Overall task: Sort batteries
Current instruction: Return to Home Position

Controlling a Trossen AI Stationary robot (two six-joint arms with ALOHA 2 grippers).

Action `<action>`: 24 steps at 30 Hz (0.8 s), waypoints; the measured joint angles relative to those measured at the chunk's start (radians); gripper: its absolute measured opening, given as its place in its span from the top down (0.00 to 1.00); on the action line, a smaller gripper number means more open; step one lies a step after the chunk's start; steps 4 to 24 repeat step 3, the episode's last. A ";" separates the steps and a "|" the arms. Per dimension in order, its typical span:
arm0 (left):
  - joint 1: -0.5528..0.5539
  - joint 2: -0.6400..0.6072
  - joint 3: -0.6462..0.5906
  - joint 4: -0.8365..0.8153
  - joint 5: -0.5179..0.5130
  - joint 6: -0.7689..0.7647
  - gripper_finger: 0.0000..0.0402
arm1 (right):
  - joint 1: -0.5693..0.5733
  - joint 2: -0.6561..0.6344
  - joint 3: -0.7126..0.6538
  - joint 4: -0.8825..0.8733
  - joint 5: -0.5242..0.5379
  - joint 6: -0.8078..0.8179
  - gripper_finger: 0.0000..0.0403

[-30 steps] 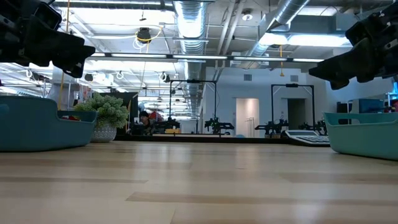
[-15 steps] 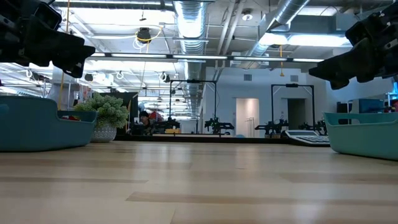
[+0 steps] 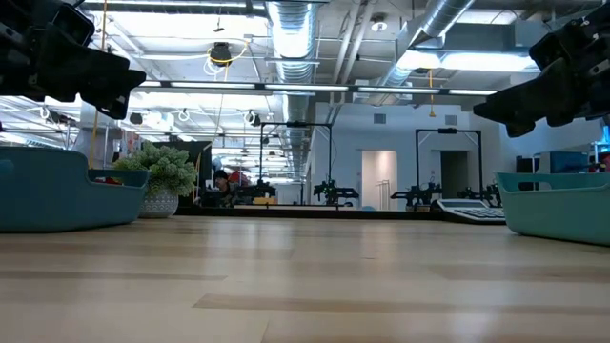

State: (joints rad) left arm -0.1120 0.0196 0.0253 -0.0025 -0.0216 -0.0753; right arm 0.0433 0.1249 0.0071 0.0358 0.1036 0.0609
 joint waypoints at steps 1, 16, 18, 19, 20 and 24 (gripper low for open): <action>0.000 0.000 0.000 0.000 0.000 0.000 0.68 | 0.000 0.000 0.000 0.000 0.000 0.000 0.60; 0.000 0.000 0.000 0.000 0.000 0.000 0.68 | 0.000 0.000 0.000 0.000 0.000 0.000 0.60; 0.000 0.000 0.000 0.000 0.000 0.000 0.68 | 0.000 0.000 0.000 0.000 0.000 0.000 0.60; 0.000 0.000 0.000 0.000 0.000 0.000 0.68 | 0.000 0.000 0.000 0.000 0.000 0.000 0.60; 0.000 0.000 0.000 0.000 0.000 0.000 0.68 | 0.000 0.000 0.000 0.000 0.000 0.000 0.60; 0.000 0.000 0.000 0.000 0.000 0.000 0.68 | 0.000 0.000 0.000 0.000 0.000 0.000 0.60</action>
